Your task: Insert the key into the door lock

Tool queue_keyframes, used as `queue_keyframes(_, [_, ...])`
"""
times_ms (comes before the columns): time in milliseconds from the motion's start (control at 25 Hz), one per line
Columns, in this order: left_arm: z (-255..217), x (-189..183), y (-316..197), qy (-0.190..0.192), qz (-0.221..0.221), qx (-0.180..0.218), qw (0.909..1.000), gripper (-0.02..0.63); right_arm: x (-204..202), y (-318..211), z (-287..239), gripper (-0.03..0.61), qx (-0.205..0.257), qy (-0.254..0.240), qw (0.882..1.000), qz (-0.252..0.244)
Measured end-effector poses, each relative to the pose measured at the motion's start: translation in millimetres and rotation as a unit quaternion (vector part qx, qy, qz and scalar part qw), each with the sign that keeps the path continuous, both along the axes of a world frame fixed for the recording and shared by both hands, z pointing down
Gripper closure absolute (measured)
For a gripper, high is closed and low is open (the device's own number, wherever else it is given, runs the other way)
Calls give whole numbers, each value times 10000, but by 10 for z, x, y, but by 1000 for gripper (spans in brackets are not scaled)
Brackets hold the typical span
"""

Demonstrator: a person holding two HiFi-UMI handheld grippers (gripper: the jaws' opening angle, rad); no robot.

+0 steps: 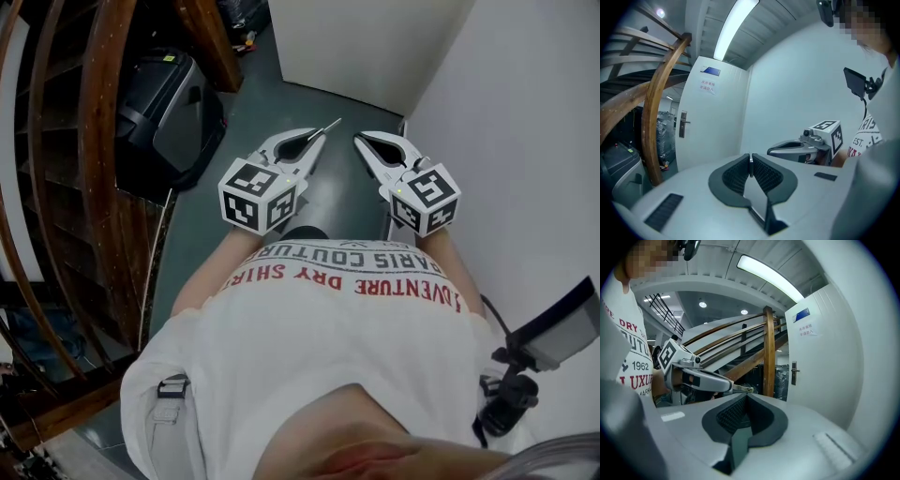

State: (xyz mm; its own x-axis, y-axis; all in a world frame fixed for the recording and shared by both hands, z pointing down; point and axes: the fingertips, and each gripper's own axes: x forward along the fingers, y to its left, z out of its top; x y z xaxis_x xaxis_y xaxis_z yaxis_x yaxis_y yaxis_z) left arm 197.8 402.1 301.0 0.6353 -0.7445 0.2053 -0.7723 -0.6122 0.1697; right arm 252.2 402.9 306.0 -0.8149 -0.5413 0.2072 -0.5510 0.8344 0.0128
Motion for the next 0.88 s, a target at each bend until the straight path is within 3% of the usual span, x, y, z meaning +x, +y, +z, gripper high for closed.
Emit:
queue_keyframes(520, [116, -8, -89, -65, 152, -39, 9999, 591, -24, -96, 100, 577, -65, -72, 9999, 56])
queue_keyframes(880, [435, -714, -974, 61, -53, -112, 9999, 592, -752, -995, 413, 577, -66, 81, 9997, -198])
